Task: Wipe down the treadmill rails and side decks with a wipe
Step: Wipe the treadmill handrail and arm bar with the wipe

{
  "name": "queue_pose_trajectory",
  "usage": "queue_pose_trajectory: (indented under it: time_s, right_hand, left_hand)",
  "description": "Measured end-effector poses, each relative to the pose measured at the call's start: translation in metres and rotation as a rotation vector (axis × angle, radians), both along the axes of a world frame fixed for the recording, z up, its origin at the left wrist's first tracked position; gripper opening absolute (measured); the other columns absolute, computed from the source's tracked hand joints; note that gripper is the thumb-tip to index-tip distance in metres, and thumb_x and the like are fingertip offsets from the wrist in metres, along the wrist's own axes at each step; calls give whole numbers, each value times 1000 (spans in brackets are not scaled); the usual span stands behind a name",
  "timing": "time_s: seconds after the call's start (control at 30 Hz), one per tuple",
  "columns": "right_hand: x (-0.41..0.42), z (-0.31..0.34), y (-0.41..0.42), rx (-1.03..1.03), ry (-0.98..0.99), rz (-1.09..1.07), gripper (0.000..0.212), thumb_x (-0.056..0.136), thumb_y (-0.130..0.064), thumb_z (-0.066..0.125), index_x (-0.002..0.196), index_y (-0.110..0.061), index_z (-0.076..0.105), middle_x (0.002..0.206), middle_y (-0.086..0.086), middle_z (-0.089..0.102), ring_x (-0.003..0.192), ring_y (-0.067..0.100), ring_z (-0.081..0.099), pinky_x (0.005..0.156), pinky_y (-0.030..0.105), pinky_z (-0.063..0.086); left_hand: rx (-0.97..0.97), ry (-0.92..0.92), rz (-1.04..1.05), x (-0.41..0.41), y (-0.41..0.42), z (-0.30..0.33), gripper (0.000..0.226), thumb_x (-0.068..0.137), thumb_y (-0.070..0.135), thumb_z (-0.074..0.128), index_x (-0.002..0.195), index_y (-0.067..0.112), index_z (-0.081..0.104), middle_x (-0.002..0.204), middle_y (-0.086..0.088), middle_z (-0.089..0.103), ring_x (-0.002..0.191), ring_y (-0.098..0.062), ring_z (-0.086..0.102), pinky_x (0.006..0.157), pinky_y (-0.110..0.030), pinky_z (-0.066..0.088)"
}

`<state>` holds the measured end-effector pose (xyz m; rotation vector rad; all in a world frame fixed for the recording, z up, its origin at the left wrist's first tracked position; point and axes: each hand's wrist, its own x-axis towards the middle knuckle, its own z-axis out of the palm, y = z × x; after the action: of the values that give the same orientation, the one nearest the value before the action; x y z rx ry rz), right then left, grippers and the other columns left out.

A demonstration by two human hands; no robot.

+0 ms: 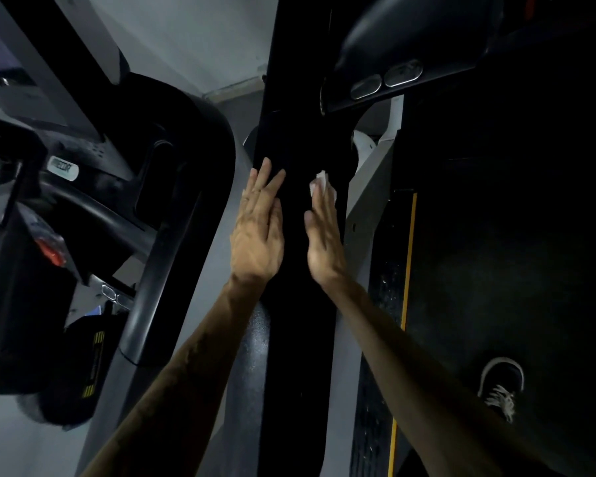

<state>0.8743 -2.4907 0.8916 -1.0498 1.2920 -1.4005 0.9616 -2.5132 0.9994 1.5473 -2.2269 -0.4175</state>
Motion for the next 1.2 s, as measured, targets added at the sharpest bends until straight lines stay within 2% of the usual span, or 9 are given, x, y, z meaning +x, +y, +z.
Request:
queue_pose_trajectory:
  time_s: [0.2,0.33,0.43,0.6,0.77,0.93,1.03,1.1,1.2]
  right_hand:
    - [18,6,67,-72,-4,67,60,110,-46,25,164,-27,7,173,-2,-4,160,25,-2,128,58,10]
    - [16,16,60,-185,128,86,62,111,-38,26,160,0,23,171,12,7,160,31,1,129,50,7]
    - [5,19,25,-233,193,62,55,109,-23,28,158,1,24,169,19,11,159,34,5,129,49,6]
    - [2,10,15,-120,71,5,62,111,-35,25,160,3,19,171,19,5,160,25,-2,129,43,3]
    - [21,16,73,-100,46,102,77,108,-58,17,162,-4,18,173,0,-4,160,26,-6,129,46,1]
    - [12,19,41,-169,116,52,59,111,-35,25,160,-4,22,170,4,5,160,25,-4,129,50,1]
    - [-1,13,15,-168,134,46,55,111,-29,25,159,-4,18,170,17,8,159,25,-2,129,53,2]
    - [0,2,23,-159,115,24,61,113,-40,24,159,0,20,170,22,8,159,22,-2,129,51,3]
    - [14,-8,66,-62,20,51,75,107,-59,21,163,-10,14,173,6,-3,160,25,-2,129,54,8]
  left_hand:
    - [-1,0,6,0,0,0,44,111,17,35,153,13,47,168,-1,30,158,-18,18,123,-53,29]
    - [12,5,2,0,0,0,45,110,18,33,153,13,46,168,-1,29,158,-18,17,123,-54,29]
    - [12,9,-10,1,1,1,47,109,19,32,153,13,46,168,-3,29,158,-21,17,123,-56,29]
    - [10,21,4,-1,1,2,46,110,19,33,153,13,47,168,-2,30,158,-19,18,123,-54,29]
    - [-3,-7,18,-1,0,1,44,110,18,35,152,14,47,168,1,30,158,-15,18,123,-51,31]
    - [4,3,14,-1,0,2,46,109,20,32,153,16,47,168,2,30,158,-16,17,123,-52,30]
    - [-4,4,15,-1,-1,2,47,109,21,32,153,15,47,167,1,31,158,-17,18,123,-51,30]
    - [-2,3,17,-1,0,1,45,110,21,34,152,15,48,167,1,31,158,-16,17,123,-49,31]
    - [-6,7,12,-1,-1,2,44,110,18,35,152,15,48,167,2,31,158,-14,17,124,-47,30]
